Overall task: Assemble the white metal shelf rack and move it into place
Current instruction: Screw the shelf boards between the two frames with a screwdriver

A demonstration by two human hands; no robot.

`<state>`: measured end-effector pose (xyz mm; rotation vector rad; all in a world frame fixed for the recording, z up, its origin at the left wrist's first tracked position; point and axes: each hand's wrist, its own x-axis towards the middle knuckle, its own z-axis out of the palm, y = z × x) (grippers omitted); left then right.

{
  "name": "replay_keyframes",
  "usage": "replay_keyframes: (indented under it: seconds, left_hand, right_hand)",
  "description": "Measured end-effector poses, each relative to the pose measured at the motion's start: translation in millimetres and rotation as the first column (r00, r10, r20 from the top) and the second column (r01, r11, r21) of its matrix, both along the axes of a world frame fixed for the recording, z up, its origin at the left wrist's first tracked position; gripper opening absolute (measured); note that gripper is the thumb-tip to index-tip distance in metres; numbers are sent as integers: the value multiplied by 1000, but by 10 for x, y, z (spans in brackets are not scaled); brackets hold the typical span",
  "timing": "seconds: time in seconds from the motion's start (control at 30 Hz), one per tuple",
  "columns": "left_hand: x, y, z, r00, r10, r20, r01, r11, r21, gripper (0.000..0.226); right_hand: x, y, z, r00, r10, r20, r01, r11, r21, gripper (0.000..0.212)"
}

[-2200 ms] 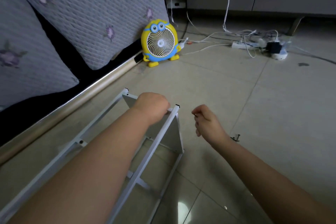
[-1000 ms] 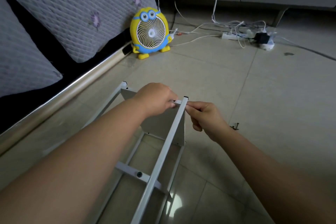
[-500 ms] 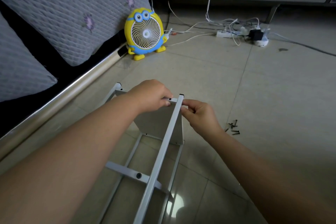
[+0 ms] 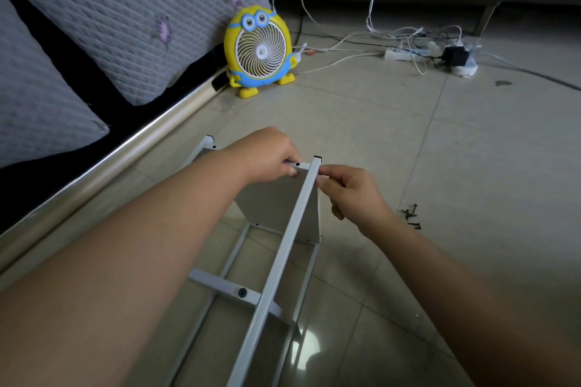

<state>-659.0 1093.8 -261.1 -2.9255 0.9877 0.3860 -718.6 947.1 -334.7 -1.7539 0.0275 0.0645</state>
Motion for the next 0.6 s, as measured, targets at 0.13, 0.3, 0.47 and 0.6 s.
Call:
replay_keyframes:
  seconds: [0.13, 0.3, 0.47, 0.6]
  left_hand:
    - [-3, -2, -2, 1000, -2, 2, 2, 1000, 24, 35]
    - [2, 13, -17, 999, 41, -9, -41, 999, -9, 26]
    - [46, 92, -31, 989, 148, -29, -150, 981, -125, 23]
    - [49, 101, -16, 991, 130, -22, -131, 990, -58, 20]
  right_hand:
    - [31, -8, -21, 998, 14, -62, -2, 983, 184, 22]
    - [22, 43, -59, 994, 7, -110, 31, 939, 344, 24]
    - [10, 50, -30, 993, -5, -117, 45, 940, 338, 21]
    - [52, 22, -30, 994, 36, -107, 4, 938, 346, 20]
